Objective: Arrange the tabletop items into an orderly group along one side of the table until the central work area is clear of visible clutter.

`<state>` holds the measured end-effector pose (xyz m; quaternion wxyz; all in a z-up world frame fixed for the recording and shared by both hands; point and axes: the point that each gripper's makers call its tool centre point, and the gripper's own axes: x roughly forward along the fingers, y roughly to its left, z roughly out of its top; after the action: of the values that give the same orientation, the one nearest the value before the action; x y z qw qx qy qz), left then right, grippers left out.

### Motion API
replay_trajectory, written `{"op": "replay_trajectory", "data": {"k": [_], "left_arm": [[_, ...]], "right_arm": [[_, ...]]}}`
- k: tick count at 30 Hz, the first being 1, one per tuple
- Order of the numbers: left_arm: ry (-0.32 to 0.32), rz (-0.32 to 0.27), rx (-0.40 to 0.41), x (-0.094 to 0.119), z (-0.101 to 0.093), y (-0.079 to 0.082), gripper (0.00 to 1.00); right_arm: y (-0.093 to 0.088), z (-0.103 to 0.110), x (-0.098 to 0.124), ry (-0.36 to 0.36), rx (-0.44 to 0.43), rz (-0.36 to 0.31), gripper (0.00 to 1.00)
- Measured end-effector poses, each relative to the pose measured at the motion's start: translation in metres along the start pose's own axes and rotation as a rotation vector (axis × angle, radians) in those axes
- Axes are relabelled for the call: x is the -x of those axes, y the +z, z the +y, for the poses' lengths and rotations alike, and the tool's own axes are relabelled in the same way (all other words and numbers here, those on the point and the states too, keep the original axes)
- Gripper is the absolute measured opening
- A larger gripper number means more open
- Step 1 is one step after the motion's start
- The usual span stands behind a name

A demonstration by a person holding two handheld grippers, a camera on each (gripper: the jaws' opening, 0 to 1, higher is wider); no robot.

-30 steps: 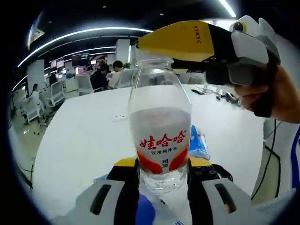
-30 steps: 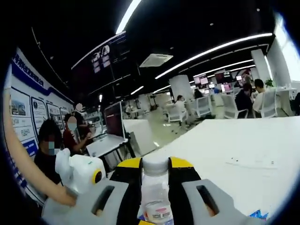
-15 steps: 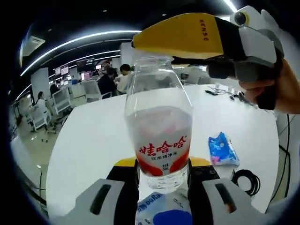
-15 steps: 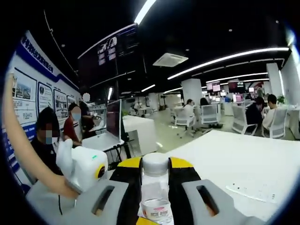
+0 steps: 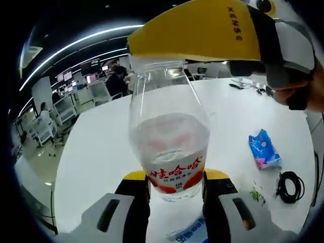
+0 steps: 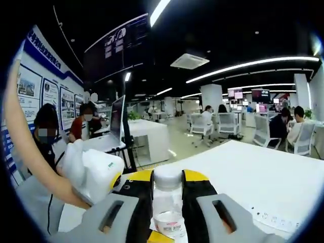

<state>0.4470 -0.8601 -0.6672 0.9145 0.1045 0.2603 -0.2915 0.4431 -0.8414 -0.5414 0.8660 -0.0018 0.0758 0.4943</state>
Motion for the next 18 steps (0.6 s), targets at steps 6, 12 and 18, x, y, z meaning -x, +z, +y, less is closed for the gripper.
{"op": "replay_trajectory", "data": {"k": [6, 12, 18], "left_arm": [[-0.001, 0.042, 0.005, -0.018, 0.008, -0.015, 0.35], [-0.012, 0.051, 0.026, -0.026, 0.013, -0.022, 0.35], [-0.001, 0.065, 0.027, -0.027, 0.017, -0.032, 0.35]], "right_arm": [[-0.021, -0.011, -0.012, 0.003, 0.001, 0.041, 0.17], [-0.030, -0.018, -0.021, 0.006, -0.018, 0.043, 0.17], [-0.039, -0.011, -0.025, 0.028, -0.013, 0.051, 0.17]]}}
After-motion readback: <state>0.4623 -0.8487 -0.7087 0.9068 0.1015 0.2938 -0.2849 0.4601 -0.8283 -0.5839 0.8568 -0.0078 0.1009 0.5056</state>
